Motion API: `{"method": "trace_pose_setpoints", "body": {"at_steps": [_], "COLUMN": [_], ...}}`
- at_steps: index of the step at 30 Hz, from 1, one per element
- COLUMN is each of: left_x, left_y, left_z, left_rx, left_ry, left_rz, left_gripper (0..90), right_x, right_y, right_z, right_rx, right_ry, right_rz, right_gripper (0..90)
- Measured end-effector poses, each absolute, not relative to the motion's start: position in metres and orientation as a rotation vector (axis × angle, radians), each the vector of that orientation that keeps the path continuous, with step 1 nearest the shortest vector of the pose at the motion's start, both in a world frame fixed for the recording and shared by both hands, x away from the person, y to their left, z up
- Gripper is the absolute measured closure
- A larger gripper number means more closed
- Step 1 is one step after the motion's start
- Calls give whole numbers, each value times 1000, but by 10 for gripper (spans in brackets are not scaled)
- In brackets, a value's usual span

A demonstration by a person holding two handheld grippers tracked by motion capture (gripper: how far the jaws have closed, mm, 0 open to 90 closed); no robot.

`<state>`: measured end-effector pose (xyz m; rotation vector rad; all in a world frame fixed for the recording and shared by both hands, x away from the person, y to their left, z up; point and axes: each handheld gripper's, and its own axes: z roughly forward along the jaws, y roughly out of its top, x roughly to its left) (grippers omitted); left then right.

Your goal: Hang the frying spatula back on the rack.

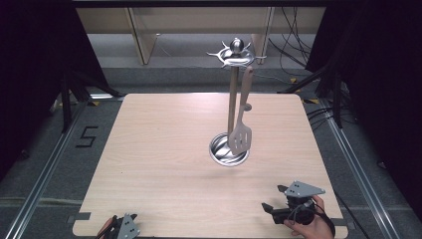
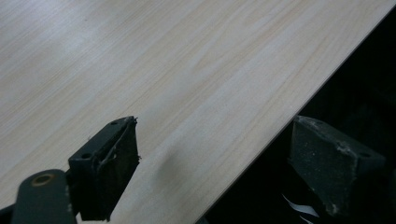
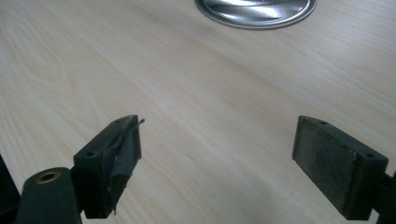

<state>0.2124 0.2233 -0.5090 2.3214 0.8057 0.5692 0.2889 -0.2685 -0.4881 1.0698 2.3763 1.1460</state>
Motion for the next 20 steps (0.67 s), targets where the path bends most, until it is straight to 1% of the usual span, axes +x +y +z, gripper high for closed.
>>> {"method": "trace_pose_setpoints", "body": {"at_steps": [11,20], "left_x": [213,212], "left_y": [223,223], "left_z": [-509,-510], "left_rx": [2325,2316], "left_ry": [806,817], "left_rz": [576,570], "left_gripper": [150,150], "right_x": [279,281], "right_y": [-270,-272], "right_z": [-490,-493], "right_rx": [1057,1059], "right_ry": [2382,2395], "right_rz": [1143,1142], "right_gripper": [164,165]}}
